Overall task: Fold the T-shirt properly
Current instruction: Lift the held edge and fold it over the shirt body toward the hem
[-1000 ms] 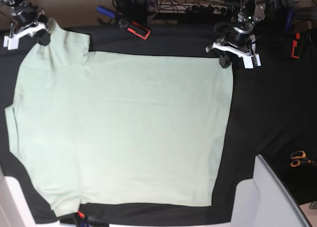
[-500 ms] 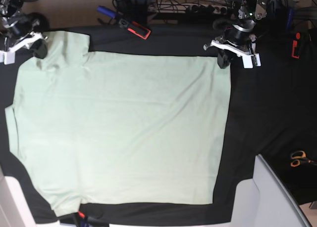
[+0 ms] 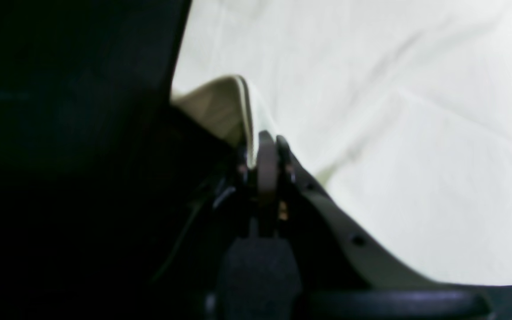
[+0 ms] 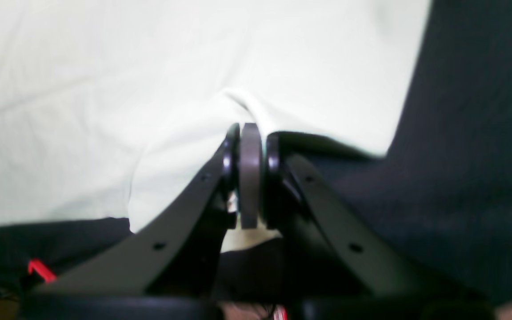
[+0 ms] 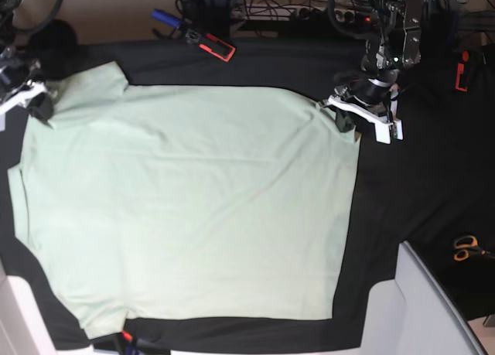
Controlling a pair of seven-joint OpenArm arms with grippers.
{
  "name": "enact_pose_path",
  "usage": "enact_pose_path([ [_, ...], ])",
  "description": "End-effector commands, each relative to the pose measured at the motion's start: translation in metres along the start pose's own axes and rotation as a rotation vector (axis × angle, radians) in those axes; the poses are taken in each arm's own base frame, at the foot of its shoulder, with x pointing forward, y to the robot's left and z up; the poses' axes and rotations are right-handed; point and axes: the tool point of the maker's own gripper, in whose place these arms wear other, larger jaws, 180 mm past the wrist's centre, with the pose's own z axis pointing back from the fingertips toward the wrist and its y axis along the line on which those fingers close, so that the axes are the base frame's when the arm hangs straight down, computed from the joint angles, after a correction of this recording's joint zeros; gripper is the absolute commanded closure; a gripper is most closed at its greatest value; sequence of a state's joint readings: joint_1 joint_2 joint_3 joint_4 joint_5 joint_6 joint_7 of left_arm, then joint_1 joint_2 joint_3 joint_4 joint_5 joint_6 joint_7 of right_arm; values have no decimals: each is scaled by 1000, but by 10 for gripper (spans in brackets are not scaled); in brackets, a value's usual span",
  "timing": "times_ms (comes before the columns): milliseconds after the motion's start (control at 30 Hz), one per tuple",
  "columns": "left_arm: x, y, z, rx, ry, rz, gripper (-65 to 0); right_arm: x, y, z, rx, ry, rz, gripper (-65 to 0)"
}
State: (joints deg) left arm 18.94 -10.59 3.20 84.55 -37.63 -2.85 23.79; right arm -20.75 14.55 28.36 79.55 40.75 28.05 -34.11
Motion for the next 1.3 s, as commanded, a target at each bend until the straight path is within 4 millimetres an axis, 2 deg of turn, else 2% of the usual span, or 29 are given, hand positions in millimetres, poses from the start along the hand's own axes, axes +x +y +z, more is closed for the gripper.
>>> enact_pose_path([
  [0, 15, -3, -1, -10, -35, -3, 0, 17, -5, 1, 1, -39, 12, -1],
  [167, 29, -10, -8, -25, -37, -9, 0, 21, -19, -9, -16, -7, -14, -1],
  [333, 48, -17, -15, -38, -66, -12, 0, 45, -21, -14, -14, -39, 7, -1],
  [467, 57, -22, -20, -50, -55, -16, 0, 55, -29, -17, -26, -35, 7, -1],
  [633, 74, -30, -24, -65, -81, -18, 0, 68, -30, -21, -24, -39, 14, -1],
  [767, 84, -34, -26, -74, -101, -19, 0, 71, -25, -24, -14, -10, 18, -1],
  [933, 91, -42, -14, -96, -132, -38, 0, 63, -22, -25, -9, 31, 18, -1],
  [1100, 104, -21, -6, -46, -175, -8, 0, 65, -22, -25, -8, 26, 20, -1],
  [1267, 114, -17, -5, -38, -193, -16, 0, 77, -20, -26, -5, 7, 28, -1],
])
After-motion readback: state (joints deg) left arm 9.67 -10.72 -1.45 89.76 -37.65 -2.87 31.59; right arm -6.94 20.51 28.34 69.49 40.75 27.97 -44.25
